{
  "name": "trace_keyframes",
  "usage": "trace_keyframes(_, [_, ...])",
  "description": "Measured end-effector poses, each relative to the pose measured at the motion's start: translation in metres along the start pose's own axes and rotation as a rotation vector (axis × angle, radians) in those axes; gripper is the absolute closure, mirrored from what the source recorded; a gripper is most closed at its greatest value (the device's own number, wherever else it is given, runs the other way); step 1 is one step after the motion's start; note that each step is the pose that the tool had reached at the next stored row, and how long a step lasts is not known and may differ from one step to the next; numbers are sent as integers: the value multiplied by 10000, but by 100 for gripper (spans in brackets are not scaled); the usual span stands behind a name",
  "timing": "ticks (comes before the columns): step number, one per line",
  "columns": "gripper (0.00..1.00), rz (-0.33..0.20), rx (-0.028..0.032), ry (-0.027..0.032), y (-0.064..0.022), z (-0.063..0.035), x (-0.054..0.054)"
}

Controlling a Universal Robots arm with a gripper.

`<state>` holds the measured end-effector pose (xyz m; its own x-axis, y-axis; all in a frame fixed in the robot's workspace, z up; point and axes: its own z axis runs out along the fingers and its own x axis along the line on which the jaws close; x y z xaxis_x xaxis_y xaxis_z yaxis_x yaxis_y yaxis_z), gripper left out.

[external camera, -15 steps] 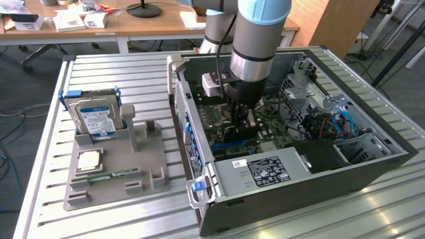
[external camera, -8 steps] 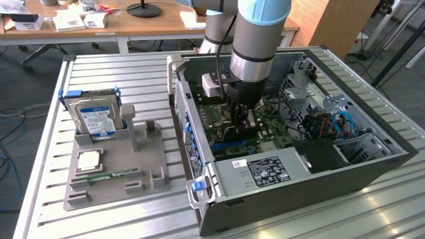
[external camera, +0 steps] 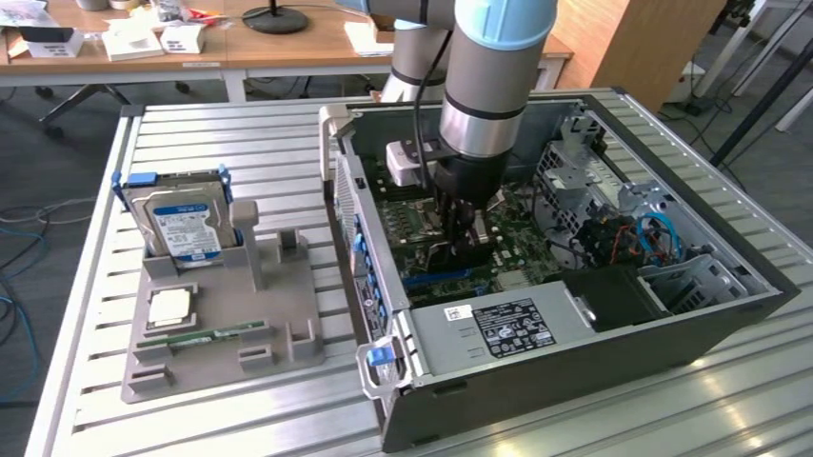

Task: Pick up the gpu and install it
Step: 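Insert the gpu into the slot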

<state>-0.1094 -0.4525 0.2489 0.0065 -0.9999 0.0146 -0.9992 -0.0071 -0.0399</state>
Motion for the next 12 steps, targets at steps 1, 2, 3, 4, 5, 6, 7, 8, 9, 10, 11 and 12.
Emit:
trace_keyframes(1, [74, 0, 0, 0, 0, 0, 0])
trace_keyframes(2, [74, 0, 0, 0, 0, 0, 0])
trace_keyframes(3, [74, 0, -1, 1, 0, 0, 0])
trace_keyframes(4, [74, 0, -1, 1, 0, 0, 0])
trace_keyframes(5, [74, 0, -1, 2, 0, 1, 0])
trace_keyframes(6, [74, 0, 0, 0, 0, 4, 0])
trace_keyframes(7, [74, 0, 0, 1, 0, 7, 0])
trace_keyframes(8, [74, 0, 0, 1, 0, 7, 0])
trace_keyframes(9, [74, 0, -1, 2, 0, 7, 0])
trace_keyframes(10, [74, 0, -1, 2, 0, 7, 0])
trace_keyframes(11, [74, 0, -1, 2, 0, 7, 0])
trace_keyframes(12, [74, 0, -1, 1, 0, 8, 0])
